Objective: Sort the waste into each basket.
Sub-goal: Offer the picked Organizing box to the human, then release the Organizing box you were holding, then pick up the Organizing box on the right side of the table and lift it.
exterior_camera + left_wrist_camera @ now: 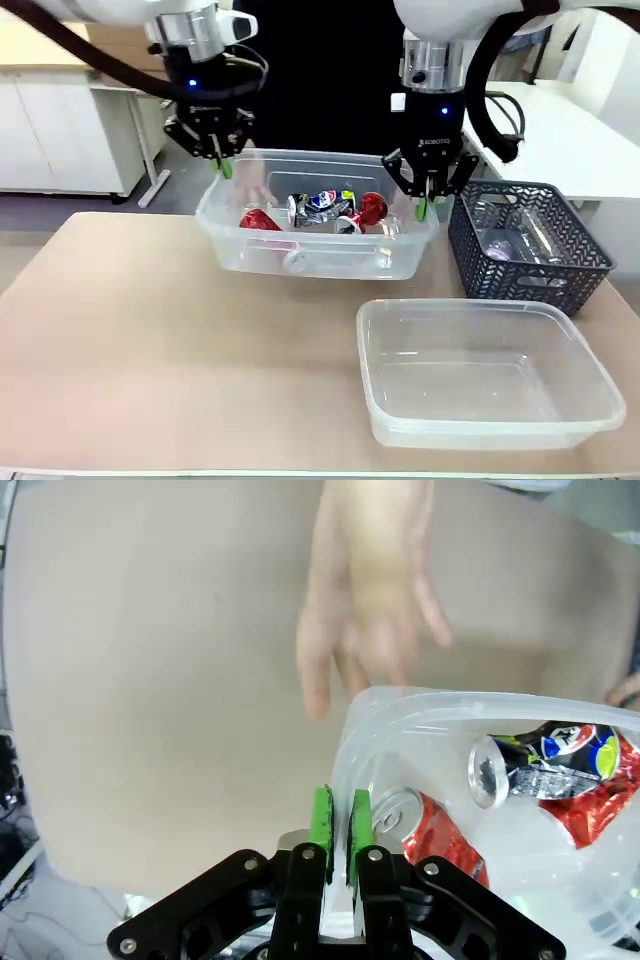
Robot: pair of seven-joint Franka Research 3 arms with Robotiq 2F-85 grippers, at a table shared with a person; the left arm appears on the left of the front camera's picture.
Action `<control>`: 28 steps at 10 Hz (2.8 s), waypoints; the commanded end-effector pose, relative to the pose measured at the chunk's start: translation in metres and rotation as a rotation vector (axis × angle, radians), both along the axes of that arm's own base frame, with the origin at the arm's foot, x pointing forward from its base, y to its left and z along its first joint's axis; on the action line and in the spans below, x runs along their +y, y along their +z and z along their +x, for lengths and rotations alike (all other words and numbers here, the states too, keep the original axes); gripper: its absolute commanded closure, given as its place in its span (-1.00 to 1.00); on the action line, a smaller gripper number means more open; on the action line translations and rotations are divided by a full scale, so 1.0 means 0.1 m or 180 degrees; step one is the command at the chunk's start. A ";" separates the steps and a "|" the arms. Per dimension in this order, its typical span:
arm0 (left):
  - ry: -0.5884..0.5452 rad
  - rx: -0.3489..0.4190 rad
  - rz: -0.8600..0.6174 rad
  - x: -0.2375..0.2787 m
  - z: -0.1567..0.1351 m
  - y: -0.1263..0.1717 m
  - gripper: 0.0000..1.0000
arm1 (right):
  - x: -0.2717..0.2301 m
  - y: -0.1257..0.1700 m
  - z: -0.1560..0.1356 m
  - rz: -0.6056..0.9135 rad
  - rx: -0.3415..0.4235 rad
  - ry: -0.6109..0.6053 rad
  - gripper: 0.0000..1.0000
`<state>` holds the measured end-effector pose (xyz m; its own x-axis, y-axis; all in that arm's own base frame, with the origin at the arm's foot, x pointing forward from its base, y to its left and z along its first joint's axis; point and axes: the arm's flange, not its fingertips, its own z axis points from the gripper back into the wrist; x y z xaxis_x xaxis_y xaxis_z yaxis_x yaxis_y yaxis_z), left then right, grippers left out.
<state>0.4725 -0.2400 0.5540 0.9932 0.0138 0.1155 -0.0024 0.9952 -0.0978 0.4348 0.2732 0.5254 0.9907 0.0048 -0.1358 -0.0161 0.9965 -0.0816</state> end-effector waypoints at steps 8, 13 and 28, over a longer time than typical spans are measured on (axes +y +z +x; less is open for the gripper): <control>0.0006 -0.0087 0.0034 -0.05 -0.22 0.11 0.82 | 0.00 0.00 0.00 0.0000 0.0000 0.0000 0.89; -0.0190 -0.0077 0.0073 -0.08 -0.19 0.15 -1.00 | -0.40 0.16 -0.17 0.0306 -0.0485 -0.0410 -1.00; -0.0108 -0.0148 0.0070 -0.07 -0.27 0.24 -1.00 | -0.44 0.17 -0.20 0.0493 -0.0667 -0.0488 -1.00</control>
<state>0.4459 -0.2481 0.5763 0.9873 -0.0318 0.1554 0.0435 0.9964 -0.0722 0.4146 0.2297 0.5415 0.9880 -0.1427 0.0585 0.1376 0.9870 0.0835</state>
